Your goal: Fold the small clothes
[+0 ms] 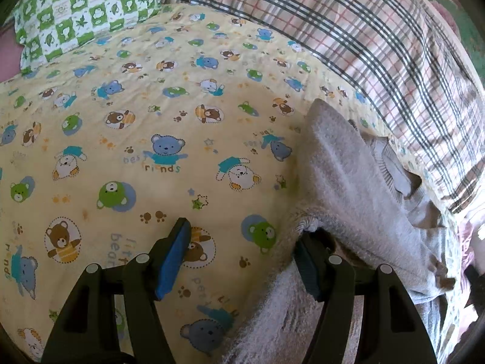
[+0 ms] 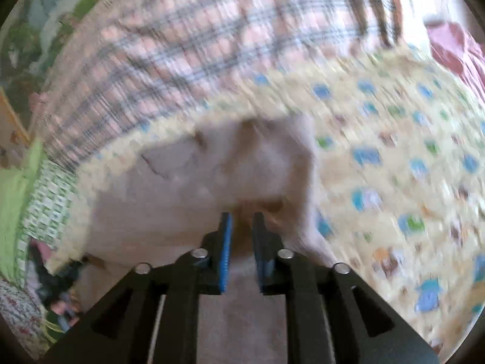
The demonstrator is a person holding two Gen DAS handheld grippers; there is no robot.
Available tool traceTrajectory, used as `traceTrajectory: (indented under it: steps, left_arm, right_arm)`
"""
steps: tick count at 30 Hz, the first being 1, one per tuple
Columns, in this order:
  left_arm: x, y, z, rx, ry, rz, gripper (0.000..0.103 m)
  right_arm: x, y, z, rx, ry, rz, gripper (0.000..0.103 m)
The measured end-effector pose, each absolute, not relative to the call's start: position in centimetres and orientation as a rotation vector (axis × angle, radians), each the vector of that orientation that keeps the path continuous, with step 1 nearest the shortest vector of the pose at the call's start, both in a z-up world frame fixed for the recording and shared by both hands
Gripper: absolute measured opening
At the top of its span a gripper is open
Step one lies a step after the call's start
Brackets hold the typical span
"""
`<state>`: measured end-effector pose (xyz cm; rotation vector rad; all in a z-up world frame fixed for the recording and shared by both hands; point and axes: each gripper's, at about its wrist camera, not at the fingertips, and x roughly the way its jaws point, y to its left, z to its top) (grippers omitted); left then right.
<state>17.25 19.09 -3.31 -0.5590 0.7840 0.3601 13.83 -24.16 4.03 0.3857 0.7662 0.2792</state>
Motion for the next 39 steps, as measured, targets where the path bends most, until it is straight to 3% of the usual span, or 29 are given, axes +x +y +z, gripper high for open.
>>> traceTrajectory:
  steps: [1, 2, 9, 13, 17, 20, 27, 31, 39]
  left_arm:
    - [17.2, 19.1, -3.3, -0.562, 0.779, 0.361, 0.067]
    - [17.2, 19.0, -3.3, -0.56, 0.776, 0.362, 0.067]
    - [16.4, 19.2, -3.5, -0.591, 0.731, 0.33, 0.067]
    - [16.3, 19.4, -3.7, -0.614, 0.714, 0.306, 0.068]
    - [16.1, 19.7, -3.9, -0.634, 0.688, 0.284, 0.07]
    - [16.0, 19.8, -4.0, -0.648, 0.663, 0.273, 0.07]
    - [15.9, 19.9, -4.2, -0.663, 0.637, 0.266, 0.07]
    - [16.0, 19.9, -4.2, -0.666, 0.636, 0.264, 0.07]
    - [15.7, 19.9, -3.9, -0.691, 0.647, 0.201, 0.073]
  right_arm:
    - [14.9, -22.9, 4.6, 0.381, 0.773, 0.339, 0.061]
    - [16.1, -21.4, 5.0, 0.382, 0.778, 0.414, 0.074]
    - [27.3, -4.8, 2.6, 0.299, 1.007, 0.913, 0.075]
    - [33.1, 2.0, -0.9, 0.214, 1.151, 0.946, 0.075]
    - [34.1, 6.5, -4.6, 0.205, 1.366, 1.119, 0.076]
    - [34.0, 9.2, -5.1, 0.182, 1.355, 1.188, 0.083]
    - [35.9, 11.4, -6.1, 0.411, 1.367, 1.276, 0.085]
    - [36.6, 9.5, -5.3, 0.636, 1.279, 1.282, 0.086]
    - [36.1, 3.0, -0.5, 0.56, 1.135, 1.128, 0.085]
